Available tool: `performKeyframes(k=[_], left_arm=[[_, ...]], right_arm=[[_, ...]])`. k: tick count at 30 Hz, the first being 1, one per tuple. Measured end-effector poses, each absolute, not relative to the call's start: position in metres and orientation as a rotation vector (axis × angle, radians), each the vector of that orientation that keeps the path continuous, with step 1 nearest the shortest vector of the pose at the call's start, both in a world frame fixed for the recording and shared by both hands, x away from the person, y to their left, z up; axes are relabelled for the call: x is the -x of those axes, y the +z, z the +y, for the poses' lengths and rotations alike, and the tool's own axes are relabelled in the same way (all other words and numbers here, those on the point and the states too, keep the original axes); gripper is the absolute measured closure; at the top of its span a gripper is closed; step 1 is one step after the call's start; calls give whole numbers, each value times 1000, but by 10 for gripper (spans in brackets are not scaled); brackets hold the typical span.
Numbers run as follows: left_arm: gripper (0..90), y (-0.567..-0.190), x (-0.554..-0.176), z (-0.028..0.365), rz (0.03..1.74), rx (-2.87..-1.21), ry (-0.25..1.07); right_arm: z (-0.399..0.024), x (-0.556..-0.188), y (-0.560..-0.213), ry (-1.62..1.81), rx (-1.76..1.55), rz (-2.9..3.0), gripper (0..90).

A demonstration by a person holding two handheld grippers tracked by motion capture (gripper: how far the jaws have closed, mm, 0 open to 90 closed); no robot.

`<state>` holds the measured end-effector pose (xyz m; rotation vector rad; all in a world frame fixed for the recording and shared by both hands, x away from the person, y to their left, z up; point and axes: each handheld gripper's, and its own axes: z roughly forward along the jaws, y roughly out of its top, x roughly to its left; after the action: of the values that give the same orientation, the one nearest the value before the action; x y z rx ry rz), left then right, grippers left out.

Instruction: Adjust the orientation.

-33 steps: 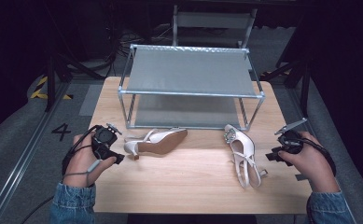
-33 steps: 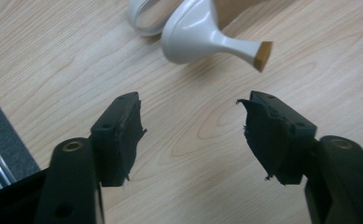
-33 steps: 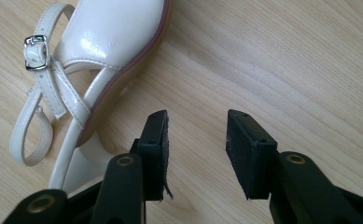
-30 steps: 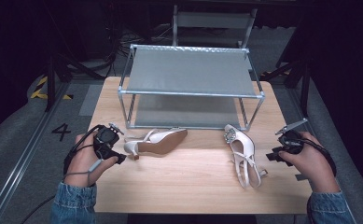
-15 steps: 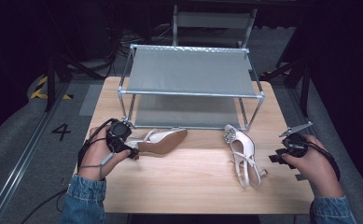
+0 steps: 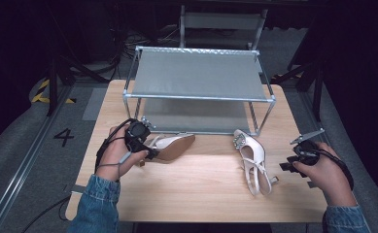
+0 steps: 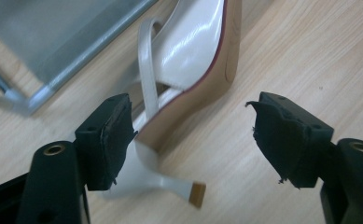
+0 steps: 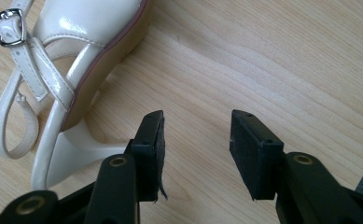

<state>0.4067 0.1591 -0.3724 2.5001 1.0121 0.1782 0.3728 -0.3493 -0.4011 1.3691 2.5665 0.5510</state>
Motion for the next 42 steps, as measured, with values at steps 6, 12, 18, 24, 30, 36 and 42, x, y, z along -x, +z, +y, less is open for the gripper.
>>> performKeyframes(k=[6, 12, 18, 24, 30, 36, 42], left_arm=[[257, -388, -425, 148, 998, -2503, 187], [224, -397, -436, 140, 949, -2508, 216], [195, -405, -443, 129, 884, -2525, 212], [180, -415, -450, 126, 903, -2561, 168], [194, -423, -453, 122, 905, -2563, 107], [414, -424, -447, 121, 836, -2563, 2], [505, -416, -438, 122, 834, -2635, 51]], right_arm=[[-347, -374, -404, 550, -1365, 2581, 564], [-347, -374, -407, 544, -1366, 2591, 559], [-348, -372, -409, 541, -1370, 2595, 554], [-351, -368, -411, 541, -1374, 2592, 539], [-352, -367, -411, 540, -1367, 2593, 535], [-352, -366, -408, 555, -1351, 2589, 534], [-349, -368, -407, 562, -1337, 2595, 534]])
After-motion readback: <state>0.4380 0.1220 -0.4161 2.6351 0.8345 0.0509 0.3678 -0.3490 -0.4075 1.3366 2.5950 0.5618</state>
